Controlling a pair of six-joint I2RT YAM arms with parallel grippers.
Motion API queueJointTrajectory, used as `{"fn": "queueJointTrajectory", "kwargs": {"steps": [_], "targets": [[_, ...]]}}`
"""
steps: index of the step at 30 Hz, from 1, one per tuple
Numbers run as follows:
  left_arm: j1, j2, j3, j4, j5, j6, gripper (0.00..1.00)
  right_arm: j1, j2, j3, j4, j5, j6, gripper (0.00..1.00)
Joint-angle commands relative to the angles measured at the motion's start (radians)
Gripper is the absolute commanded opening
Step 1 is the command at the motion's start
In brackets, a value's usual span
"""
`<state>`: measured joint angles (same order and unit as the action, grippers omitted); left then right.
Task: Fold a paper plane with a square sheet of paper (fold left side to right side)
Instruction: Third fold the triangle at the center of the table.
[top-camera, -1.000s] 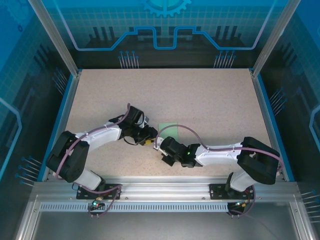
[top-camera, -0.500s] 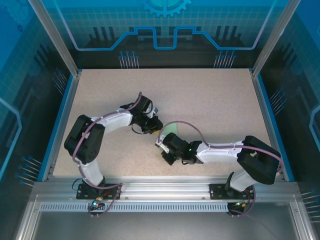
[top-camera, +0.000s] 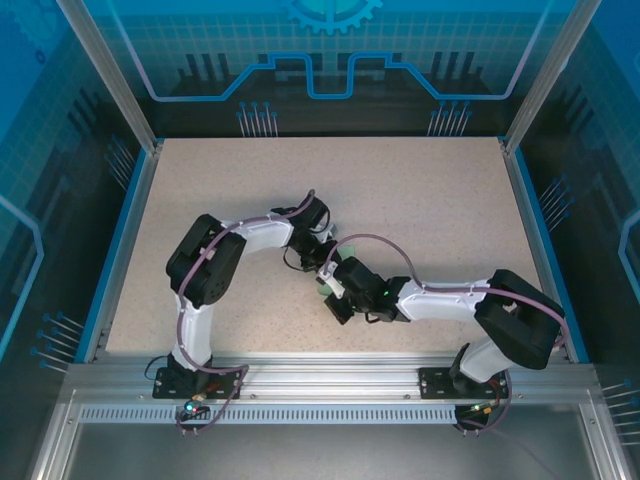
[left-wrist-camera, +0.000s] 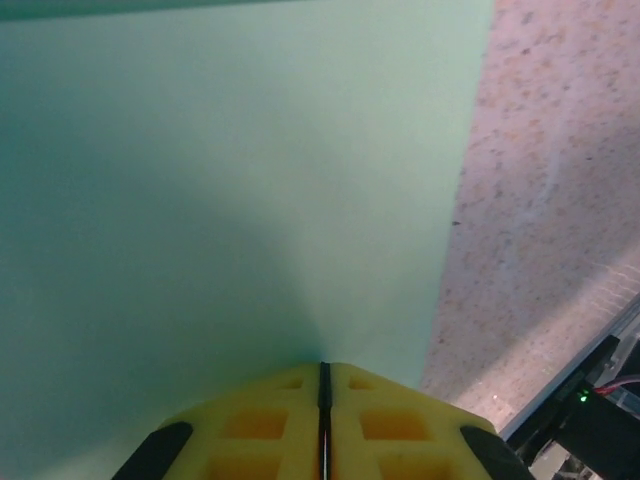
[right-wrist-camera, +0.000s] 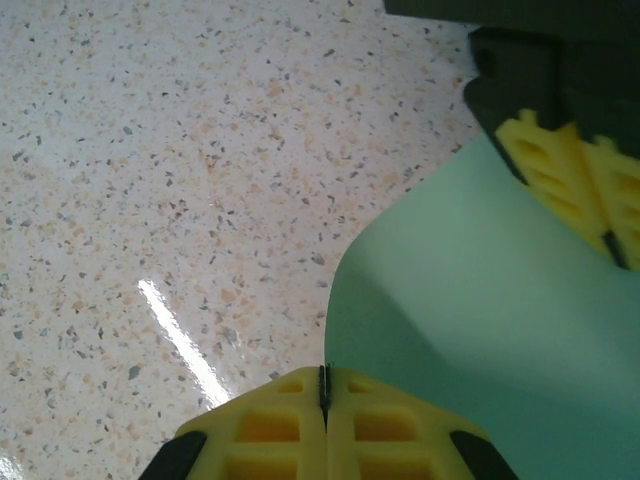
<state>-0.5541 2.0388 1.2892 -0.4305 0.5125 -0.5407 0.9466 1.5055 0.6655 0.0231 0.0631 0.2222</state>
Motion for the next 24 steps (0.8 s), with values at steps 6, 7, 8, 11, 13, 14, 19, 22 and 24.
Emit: {"fn": "queueJointTrajectory", "kwargs": {"steps": [6, 7, 8, 11, 13, 14, 19, 22, 24], "targets": [[-0.014, 0.068, 0.045, -0.079, -0.051, 0.047, 0.08, -0.064, -0.047, -0.035, -0.021, 0.005, 0.019, 0.00], [-0.015, 0.071, 0.046, -0.081, -0.054, 0.047, 0.08, -0.073, -0.047, -0.037, -0.026, 0.009, 0.020, 0.00], [-0.017, 0.074, 0.047, -0.080, -0.055, 0.048, 0.08, -0.083, -0.050, -0.037, -0.030, 0.010, 0.020, 0.00], [-0.022, 0.080, 0.048, -0.082, -0.057, 0.047, 0.07, -0.106, -0.047, -0.035, -0.044, 0.015, 0.022, 0.00], [-0.026, 0.083, 0.049, -0.079, -0.058, 0.047, 0.07, -0.118, -0.044, -0.033, -0.050, 0.020, 0.023, 0.00], [-0.026, 0.082, 0.051, -0.082, -0.061, 0.047, 0.07, -0.125, -0.044, -0.032, -0.051, 0.021, 0.023, 0.00], [-0.029, 0.083, 0.055, -0.088, -0.063, 0.048, 0.07, -0.147, -0.036, -0.027, -0.058, 0.035, 0.028, 0.00], [-0.031, 0.082, 0.058, -0.090, -0.065, 0.049, 0.07, -0.158, -0.031, -0.024, -0.064, 0.048, 0.031, 0.01], [-0.032, 0.083, 0.060, -0.091, -0.066, 0.047, 0.07, -0.168, -0.025, -0.023, -0.064, 0.050, 0.032, 0.01]]}}
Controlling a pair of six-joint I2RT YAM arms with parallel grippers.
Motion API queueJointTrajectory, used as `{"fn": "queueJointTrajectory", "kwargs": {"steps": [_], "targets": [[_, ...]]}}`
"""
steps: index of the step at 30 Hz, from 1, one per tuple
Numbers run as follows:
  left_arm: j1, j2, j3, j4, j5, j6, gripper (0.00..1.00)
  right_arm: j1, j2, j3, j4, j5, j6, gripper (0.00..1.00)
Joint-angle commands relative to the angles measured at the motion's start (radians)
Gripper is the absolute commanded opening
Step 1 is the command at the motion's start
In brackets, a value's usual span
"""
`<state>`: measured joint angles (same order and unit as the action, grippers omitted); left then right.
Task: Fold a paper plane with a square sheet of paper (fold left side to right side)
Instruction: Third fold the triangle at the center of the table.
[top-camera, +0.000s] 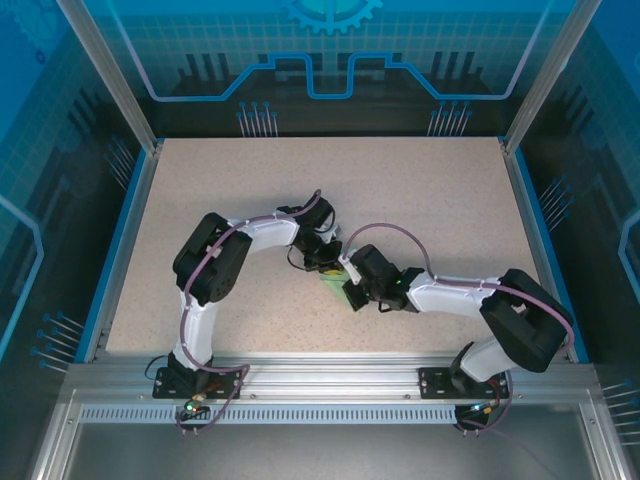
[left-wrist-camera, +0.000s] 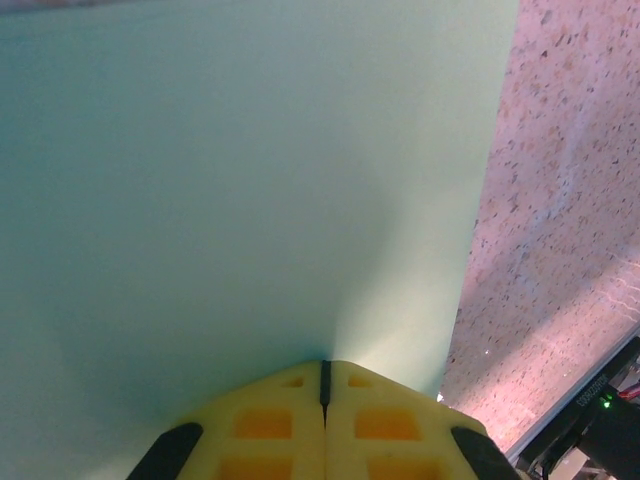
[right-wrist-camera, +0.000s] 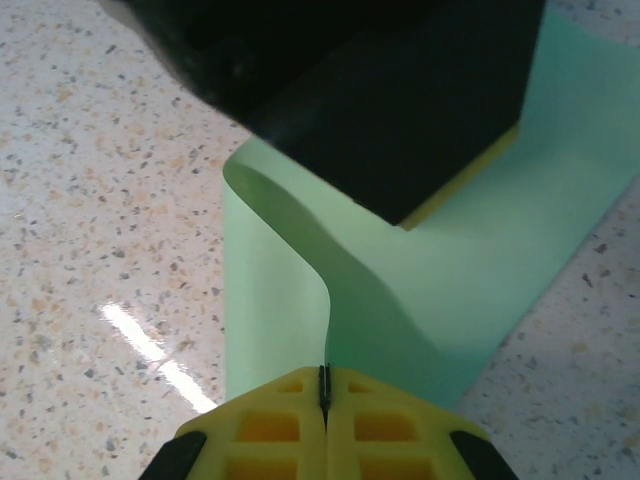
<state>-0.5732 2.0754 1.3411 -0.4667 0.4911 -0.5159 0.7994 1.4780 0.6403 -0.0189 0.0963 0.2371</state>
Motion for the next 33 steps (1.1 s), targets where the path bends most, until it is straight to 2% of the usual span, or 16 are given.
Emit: {"fn": "queueJointTrajectory", "kwargs": {"steps": [1, 33], "targets": [[-0.016, 0.046, 0.008, -0.057, -0.043, 0.023, 0.07, -0.024, 0.006, 0.005, -0.021, 0.012, 0.018, 0.01], [-0.019, 0.049, 0.011, -0.056, -0.045, 0.021, 0.06, -0.058, 0.073, 0.026, 0.001, 0.008, 0.036, 0.02]]}}
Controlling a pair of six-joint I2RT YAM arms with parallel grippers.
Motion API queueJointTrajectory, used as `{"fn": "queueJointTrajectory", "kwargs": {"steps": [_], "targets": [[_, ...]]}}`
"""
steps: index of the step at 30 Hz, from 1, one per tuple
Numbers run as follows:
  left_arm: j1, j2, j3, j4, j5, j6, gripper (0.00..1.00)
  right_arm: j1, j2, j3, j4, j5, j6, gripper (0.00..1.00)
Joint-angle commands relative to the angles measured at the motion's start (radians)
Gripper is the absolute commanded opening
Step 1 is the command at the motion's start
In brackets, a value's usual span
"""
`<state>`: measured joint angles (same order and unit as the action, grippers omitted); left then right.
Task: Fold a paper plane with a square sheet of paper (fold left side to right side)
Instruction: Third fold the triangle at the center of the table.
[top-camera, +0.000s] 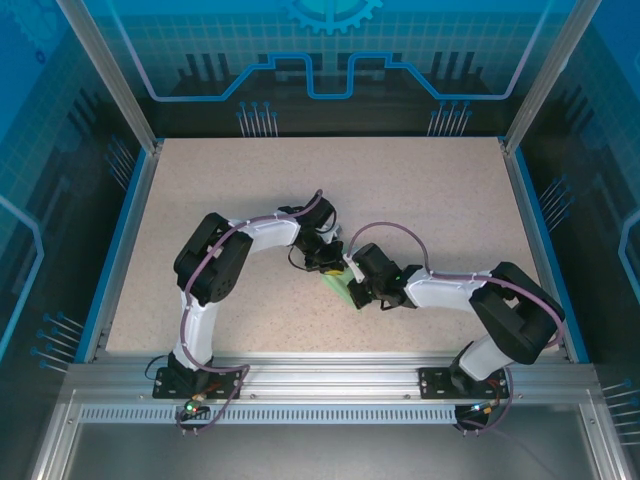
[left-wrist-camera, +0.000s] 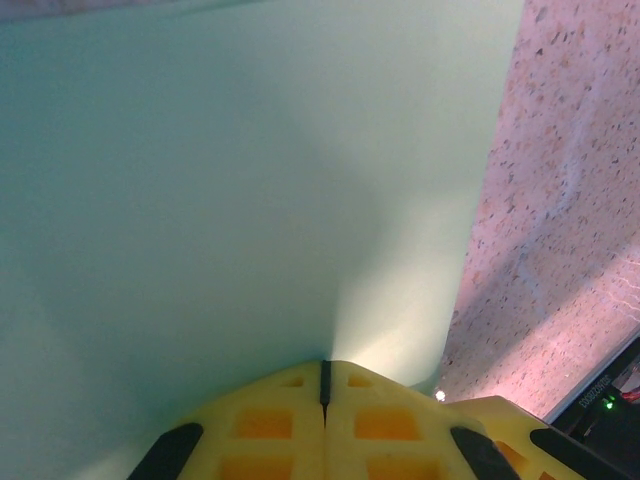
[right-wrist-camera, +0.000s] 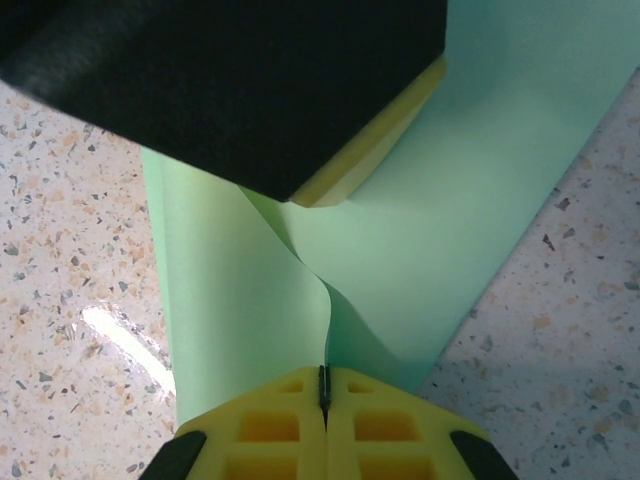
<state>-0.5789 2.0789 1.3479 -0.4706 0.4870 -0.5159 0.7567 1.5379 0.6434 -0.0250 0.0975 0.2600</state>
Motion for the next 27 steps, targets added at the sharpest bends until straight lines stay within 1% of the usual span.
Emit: {"fn": "queueJointTrajectory", "kwargs": {"steps": [1, 11, 20, 27], "targets": [[-0.012, 0.047, 0.004, -0.053, -0.042, 0.022, 0.07, -0.016, 0.013, 0.024, 0.008, 0.006, 0.013, 0.02], [-0.013, 0.049, 0.005, -0.050, -0.041, 0.022, 0.07, -0.016, 0.010, 0.030, 0.016, 0.004, 0.019, 0.02], [-0.012, 0.048, 0.002, -0.051, -0.043, 0.022, 0.06, -0.018, -0.036, 0.016, -0.008, 0.014, 0.004, 0.02], [-0.012, 0.047, 0.001, -0.053, -0.044, 0.021, 0.06, -0.019, -0.022, 0.020, -0.007, 0.020, 0.007, 0.02]]}}
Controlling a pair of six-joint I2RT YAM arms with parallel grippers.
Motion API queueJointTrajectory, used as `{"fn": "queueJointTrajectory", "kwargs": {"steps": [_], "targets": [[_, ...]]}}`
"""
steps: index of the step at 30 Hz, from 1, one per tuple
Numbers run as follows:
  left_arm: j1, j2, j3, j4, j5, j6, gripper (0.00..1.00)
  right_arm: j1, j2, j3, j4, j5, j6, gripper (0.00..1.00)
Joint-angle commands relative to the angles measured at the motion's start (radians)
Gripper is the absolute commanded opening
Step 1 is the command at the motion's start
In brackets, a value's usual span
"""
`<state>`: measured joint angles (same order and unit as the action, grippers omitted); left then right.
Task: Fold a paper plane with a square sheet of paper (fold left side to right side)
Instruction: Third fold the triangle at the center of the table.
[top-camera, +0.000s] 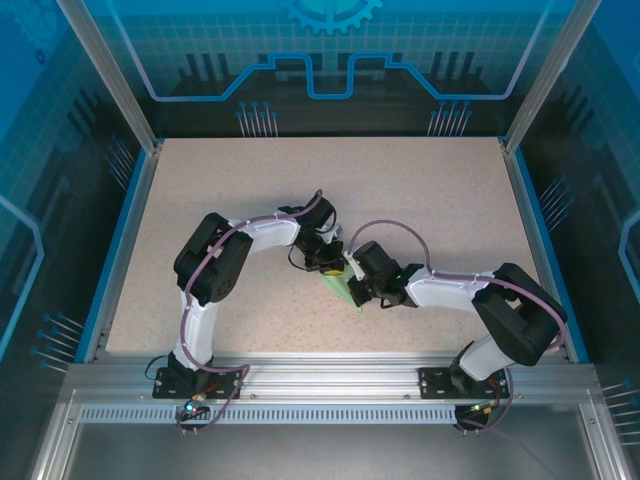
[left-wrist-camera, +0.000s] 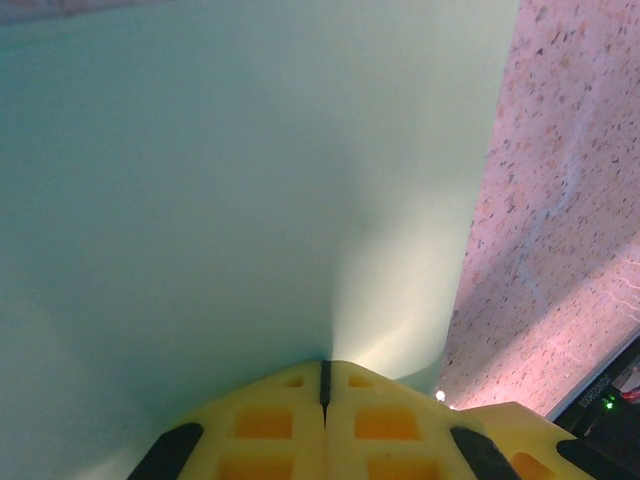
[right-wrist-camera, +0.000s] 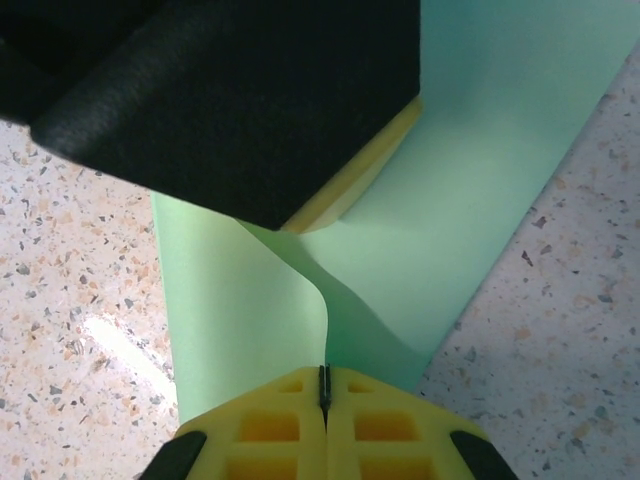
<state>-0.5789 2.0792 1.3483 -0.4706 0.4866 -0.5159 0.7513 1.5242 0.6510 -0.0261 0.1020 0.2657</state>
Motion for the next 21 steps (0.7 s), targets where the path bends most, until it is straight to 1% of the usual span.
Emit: {"fn": "queueJointTrajectory", "kwargs": {"steps": [1, 21], "targets": [[-0.013, 0.045, 0.000, -0.052, -0.043, 0.020, 0.06, -0.014, -0.006, 0.013, -0.005, 0.017, 0.000, 0.02], [-0.014, 0.044, 0.003, -0.054, -0.043, 0.020, 0.07, -0.014, 0.060, 0.016, -0.007, -0.013, 0.007, 0.01]]}}
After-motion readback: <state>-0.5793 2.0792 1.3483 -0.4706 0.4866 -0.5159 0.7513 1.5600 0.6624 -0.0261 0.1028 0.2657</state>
